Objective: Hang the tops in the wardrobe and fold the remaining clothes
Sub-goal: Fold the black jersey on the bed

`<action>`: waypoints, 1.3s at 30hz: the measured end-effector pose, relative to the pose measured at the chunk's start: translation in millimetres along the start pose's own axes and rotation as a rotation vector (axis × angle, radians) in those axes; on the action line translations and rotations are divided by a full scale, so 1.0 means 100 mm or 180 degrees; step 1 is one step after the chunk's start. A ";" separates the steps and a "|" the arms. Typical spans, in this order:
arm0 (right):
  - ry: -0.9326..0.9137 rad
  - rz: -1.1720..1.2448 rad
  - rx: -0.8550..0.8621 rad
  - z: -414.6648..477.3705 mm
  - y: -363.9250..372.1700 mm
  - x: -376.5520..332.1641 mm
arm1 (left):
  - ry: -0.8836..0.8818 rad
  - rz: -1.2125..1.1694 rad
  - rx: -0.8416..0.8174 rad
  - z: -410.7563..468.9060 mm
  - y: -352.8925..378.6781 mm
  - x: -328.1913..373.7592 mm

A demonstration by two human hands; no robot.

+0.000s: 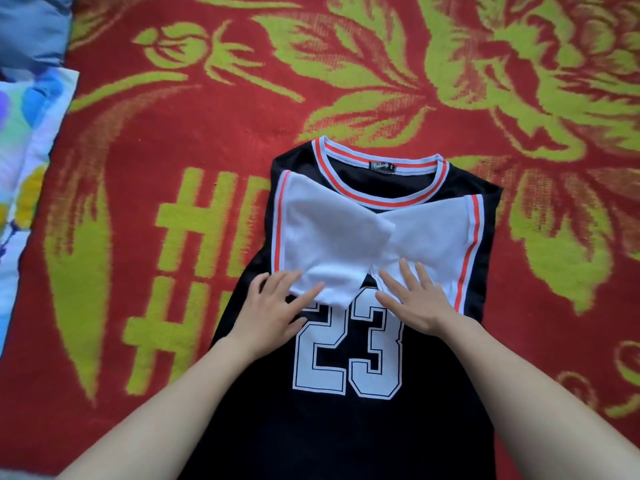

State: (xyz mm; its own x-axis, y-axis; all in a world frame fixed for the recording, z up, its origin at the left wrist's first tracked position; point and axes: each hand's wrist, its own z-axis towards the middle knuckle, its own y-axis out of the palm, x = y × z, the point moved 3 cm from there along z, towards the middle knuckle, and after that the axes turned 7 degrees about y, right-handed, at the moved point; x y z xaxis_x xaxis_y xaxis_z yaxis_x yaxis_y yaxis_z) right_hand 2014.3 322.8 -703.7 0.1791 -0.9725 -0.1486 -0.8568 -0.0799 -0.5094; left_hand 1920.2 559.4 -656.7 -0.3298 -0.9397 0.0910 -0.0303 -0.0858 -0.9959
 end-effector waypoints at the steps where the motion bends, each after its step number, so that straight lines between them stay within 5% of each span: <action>1: -0.0017 -0.0008 0.0016 0.01 -0.01 0.00 | -0.0190 -0.0031 -0.0329 -0.05 0.06 -0.04; 7: -0.0056 0.0017 0.0028 0.01 0.05 0.03 | -0.0913 -0.0164 -0.1906 -0.26 0.40 -0.25; 13: -0.0263 0.0363 -0.0050 -0.11 -0.24 -0.01 | -0.1081 -0.0516 -0.2440 -0.18 0.30 -0.26; 16: -0.0348 0.0838 0.1477 -0.14 -0.83 0.20 | -0.1316 -0.0423 -0.1764 0.09 0.12 -0.36; 19: 0.0441 0.0871 0.2502 -0.07 -1.33 0.56 | -0.1675 -0.0744 -0.0559 0.46 -0.06 -0.58; 22: 0.0980 0.1164 0.2193 0.14 -1.53 0.82 | -0.2003 -0.0924 -0.0307 0.75 -0.04 -0.81; 27: 0.0670 0.2784 0.1176 0.41 -1.47 0.93 | -0.2393 -0.1814 -0.0766 1.20 0.19 -1.35; 31: 0.1020 0.2794 0.1243 0.59 -1.49 1.00 | -0.3061 -0.2764 -0.0140 1.44 0.23 -1.56; 39: 0.1379 0.2765 0.1436 0.80 -1.58 1.07 | -0.3258 -0.2608 -0.0502 1.80 0.28 -1.73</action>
State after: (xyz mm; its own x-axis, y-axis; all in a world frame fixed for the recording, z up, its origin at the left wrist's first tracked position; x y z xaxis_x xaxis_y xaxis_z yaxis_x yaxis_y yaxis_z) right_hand 2207.6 248.9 -707.3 -0.6693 -0.6591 -0.3428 -0.3343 0.6793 -0.6533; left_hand 2146.8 660.1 -700.1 0.6921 -0.4643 0.5526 -0.0101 -0.7718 -0.6357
